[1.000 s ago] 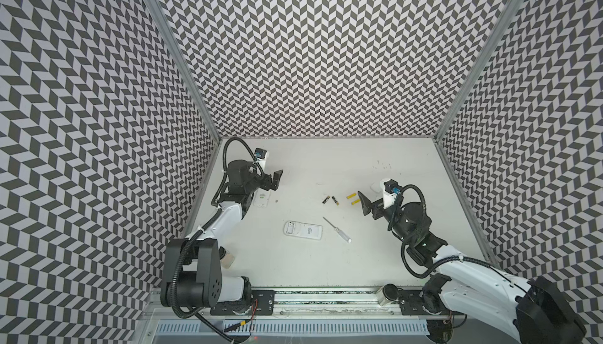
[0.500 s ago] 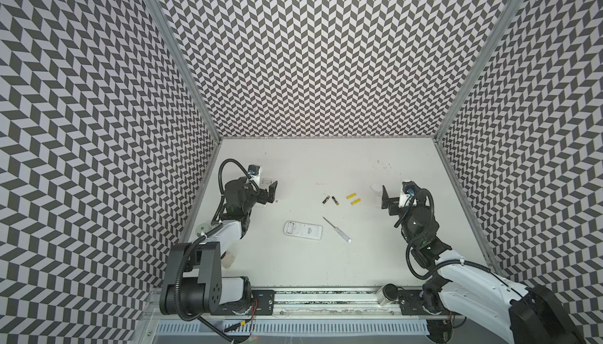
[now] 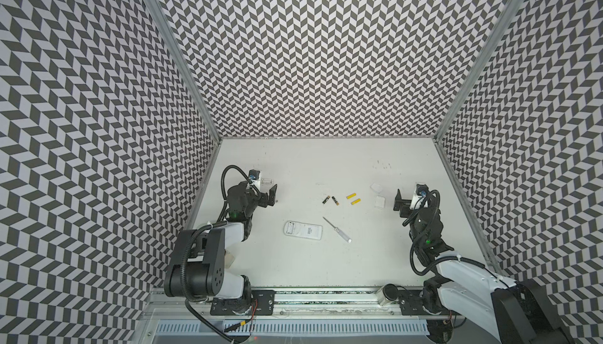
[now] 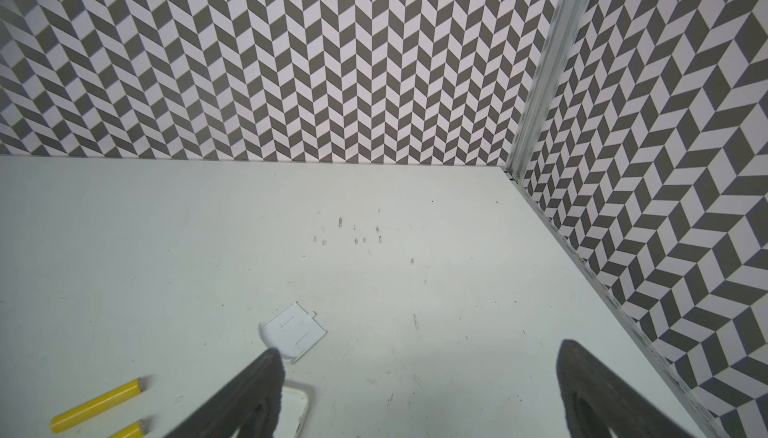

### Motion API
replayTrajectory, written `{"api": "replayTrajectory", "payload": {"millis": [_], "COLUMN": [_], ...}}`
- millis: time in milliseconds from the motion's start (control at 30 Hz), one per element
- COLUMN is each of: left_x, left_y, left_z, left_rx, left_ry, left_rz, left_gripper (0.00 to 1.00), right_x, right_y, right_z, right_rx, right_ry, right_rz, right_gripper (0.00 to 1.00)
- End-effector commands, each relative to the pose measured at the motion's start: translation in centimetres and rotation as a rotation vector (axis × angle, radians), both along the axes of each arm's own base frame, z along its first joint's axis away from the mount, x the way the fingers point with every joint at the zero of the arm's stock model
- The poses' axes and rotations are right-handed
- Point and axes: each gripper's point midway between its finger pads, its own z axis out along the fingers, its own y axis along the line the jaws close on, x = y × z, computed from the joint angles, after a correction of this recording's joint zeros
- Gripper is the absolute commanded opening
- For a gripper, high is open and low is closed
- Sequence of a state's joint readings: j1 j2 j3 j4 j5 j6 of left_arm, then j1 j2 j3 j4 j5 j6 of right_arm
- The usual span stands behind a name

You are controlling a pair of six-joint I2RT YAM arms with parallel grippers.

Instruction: Unload the batteries from the remote control

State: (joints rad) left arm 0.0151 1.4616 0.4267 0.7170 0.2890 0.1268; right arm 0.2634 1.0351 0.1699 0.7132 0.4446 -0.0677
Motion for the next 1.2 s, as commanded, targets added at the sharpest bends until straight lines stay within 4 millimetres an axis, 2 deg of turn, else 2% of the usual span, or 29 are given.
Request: {"api": "replayTrajectory", "payload": {"millis": [0,100,167,367,433,467,567,867,1167], "left_x": [0.9,0.2,-0.1,-2.6,-2.9,-2.9,-1.4,-1.9,-2.5], "left_y": [-0.4,-0.6,-0.6,0.6,0.8,0.9,2.0,2.2,2.2], "left_z": [1.6,3.2,2.8,3.8,3.2,3.6,2.8,3.1,3.5], "left_rx": [0.011,-0.01,-0.007,-0.033,-0.038,-0.045,-0.058,-0.087,-0.1], "left_ry": [-0.07,-0.183,-0.189,-0.315,-0.322,-0.343,-0.275,-0.298,-0.319], "left_rz": [-0.023,-0.031,-0.032,0.032,0.043,0.049,0.113,0.085,0.059], "left_gripper": [0.99,0.99,0.99,1.0,1.0,1.0,1.0,1.0,1.0], "right_x": [0.2,0.1,0.2,0.7,0.7,0.7,0.9,1.1,2.5], "right_y": [-0.4,-1.2,-1.4,-1.7,-1.8,-1.7,-1.6,-1.7,-1.2], "right_z": [1.5,1.2,1.2,0.7,0.7,0.6,0.5,0.6,0.7], "right_rx": [0.055,0.062,0.08,0.073,0.075,0.074,0.067,0.071,0.085], "right_ry": [-0.08,-0.083,-0.092,-0.077,-0.087,-0.086,-0.08,-0.096,-0.105], "right_rz": [-0.009,-0.03,-0.028,-0.025,-0.018,-0.014,-0.006,0.017,0.04], "right_gripper": [0.99,0.99,0.99,0.99,0.99,0.99,0.99,0.99,0.99]}}
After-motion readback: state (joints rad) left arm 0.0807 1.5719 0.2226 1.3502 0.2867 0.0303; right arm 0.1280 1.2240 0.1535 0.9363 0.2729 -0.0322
